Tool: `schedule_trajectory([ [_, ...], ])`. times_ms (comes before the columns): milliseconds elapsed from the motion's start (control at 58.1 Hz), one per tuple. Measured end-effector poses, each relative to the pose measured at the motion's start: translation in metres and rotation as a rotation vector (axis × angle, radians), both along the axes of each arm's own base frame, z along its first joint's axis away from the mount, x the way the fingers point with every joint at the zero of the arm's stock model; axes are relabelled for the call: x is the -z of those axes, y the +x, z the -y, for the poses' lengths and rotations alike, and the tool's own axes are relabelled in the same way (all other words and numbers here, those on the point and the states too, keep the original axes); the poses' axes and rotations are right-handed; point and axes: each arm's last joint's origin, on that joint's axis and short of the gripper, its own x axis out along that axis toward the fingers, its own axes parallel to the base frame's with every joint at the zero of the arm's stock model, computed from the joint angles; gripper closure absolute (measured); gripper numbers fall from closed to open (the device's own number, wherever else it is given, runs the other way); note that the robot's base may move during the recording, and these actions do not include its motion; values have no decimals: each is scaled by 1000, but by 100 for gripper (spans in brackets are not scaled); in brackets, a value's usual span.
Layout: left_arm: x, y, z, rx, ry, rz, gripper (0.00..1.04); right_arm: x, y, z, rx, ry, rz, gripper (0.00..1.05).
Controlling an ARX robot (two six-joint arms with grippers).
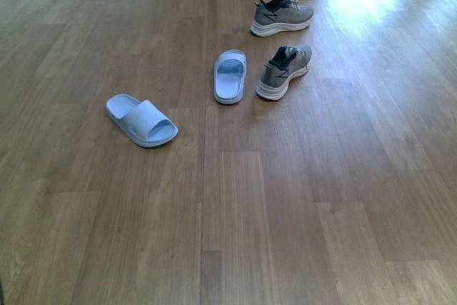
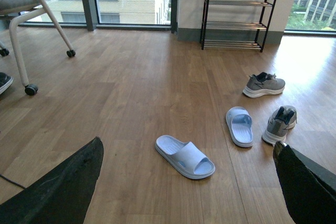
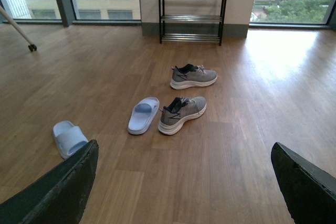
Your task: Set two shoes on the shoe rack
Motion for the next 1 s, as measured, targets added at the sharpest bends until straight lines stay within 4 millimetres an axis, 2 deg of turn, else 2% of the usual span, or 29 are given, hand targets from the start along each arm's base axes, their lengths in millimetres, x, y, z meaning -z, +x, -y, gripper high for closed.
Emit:
schedule_trajectory([
  [998, 0, 0, 0, 0, 0, 0, 9, 0, 0, 0, 0, 0, 0, 9],
])
